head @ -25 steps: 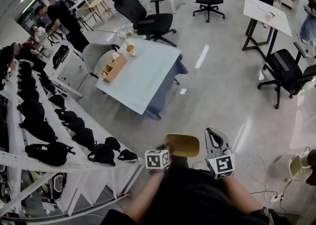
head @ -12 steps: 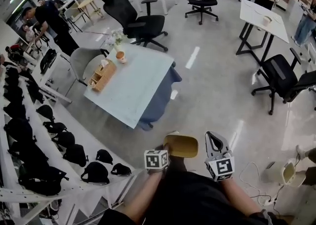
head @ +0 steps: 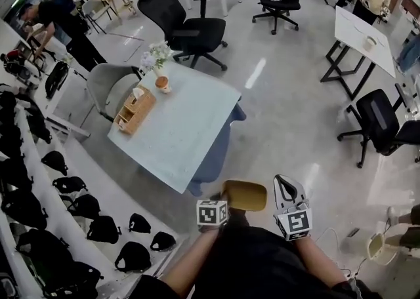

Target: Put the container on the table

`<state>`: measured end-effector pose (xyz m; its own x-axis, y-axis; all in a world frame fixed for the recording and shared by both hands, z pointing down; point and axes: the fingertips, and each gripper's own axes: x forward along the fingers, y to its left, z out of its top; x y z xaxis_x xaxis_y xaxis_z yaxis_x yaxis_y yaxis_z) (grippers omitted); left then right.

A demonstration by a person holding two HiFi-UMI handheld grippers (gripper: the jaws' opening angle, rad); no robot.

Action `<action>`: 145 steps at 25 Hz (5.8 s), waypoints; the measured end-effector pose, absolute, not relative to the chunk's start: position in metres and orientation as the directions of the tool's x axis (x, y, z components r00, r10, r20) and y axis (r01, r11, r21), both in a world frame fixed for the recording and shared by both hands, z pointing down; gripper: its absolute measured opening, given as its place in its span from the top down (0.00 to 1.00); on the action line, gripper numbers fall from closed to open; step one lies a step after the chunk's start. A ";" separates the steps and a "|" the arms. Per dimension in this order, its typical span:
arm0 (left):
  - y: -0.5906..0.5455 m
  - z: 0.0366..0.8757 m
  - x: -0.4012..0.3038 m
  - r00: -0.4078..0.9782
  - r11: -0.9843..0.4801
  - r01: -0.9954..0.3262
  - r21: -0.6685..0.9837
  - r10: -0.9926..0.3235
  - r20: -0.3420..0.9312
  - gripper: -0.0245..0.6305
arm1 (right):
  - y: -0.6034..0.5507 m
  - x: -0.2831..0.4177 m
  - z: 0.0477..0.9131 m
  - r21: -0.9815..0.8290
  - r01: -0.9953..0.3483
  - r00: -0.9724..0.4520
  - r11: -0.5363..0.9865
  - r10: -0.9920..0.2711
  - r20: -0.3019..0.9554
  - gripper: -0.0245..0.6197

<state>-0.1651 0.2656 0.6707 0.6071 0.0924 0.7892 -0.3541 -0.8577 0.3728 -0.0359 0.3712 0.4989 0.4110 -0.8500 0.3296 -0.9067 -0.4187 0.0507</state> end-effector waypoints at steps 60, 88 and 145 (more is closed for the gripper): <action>-0.062 0.701 0.020 0.342 -0.172 -0.938 0.301 -0.312 0.886 0.95 | -0.114 0.251 0.546 -0.110 -0.919 -0.391 0.378 -0.847 0.360 0.96; -0.256 0.792 0.073 0.368 -0.022 -0.924 0.381 -0.315 0.875 0.95 | -0.243 0.264 0.610 -0.228 -0.934 -0.354 0.274 -0.790 0.500 0.96; -0.305 0.806 0.048 0.345 0.022 -0.921 0.388 -0.417 0.841 0.70 | -0.241 0.236 0.634 -0.239 -0.904 -0.427 0.354 -0.717 0.551 0.96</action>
<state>0.0479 -0.3053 0.8056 0.3448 -0.4166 0.8412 -0.9212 0.0219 0.3885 0.2361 -0.2415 0.6336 -0.4268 -0.7170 0.5511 -0.9040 0.3541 -0.2394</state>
